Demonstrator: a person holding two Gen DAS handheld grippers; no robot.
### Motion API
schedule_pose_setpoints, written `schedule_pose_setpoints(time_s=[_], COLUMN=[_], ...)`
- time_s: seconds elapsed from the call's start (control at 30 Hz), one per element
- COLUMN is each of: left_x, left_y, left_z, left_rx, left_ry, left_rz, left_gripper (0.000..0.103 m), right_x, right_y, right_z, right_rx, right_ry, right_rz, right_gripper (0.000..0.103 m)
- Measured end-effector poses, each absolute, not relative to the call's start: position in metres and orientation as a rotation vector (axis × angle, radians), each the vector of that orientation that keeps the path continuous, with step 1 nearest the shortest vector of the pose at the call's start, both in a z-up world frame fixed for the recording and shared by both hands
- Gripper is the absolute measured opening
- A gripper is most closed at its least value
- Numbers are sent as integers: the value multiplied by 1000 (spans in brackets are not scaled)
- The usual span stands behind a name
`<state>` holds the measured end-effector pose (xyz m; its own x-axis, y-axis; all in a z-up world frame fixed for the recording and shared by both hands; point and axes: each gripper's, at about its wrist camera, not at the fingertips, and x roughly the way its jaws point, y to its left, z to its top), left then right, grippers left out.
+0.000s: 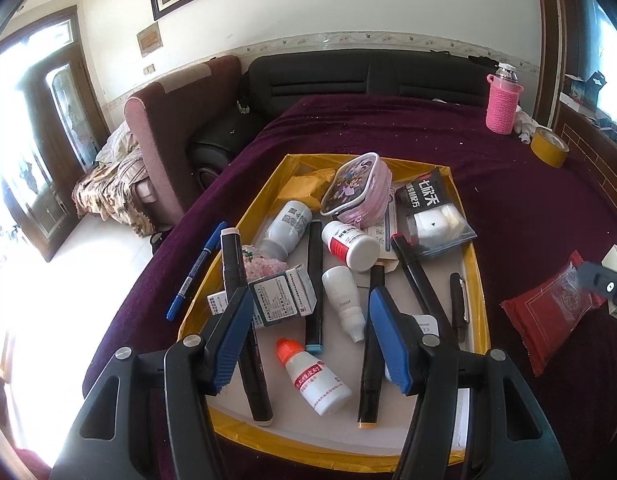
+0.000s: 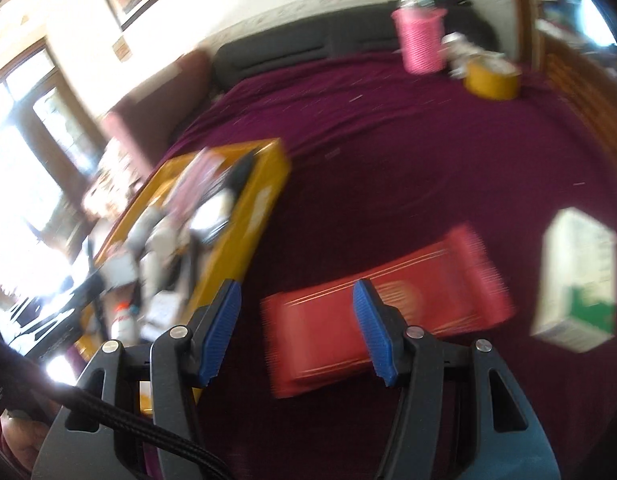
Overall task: Organize objects
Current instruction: 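Grasp the green-and-white medicine box with the right gripper while the left reaches the red packet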
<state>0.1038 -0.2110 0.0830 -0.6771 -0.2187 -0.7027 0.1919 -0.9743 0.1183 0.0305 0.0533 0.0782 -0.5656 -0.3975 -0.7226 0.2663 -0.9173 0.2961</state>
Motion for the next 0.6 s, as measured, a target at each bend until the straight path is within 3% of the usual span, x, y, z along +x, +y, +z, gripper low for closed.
schedule_pose_setpoints(time_s=[0.23, 0.43, 0.6], left_x=[94, 75, 69], left_y=[-198, -157, -88], left_z=[87, 85, 76], left_rx=[1182, 1306, 1443], left_ry=[-2, -17, -273], left_rz=[-2767, -2857, -3034], left_gripper=[55, 55, 55], right_x=[20, 17, 9], right_y=[171, 244, 256], right_z=[92, 68, 53], right_rx=[1245, 1346, 1392], right_ry=[-324, -563, -606], right_rz=[-2768, -2793, -2737], right_gripper=[58, 60, 60])
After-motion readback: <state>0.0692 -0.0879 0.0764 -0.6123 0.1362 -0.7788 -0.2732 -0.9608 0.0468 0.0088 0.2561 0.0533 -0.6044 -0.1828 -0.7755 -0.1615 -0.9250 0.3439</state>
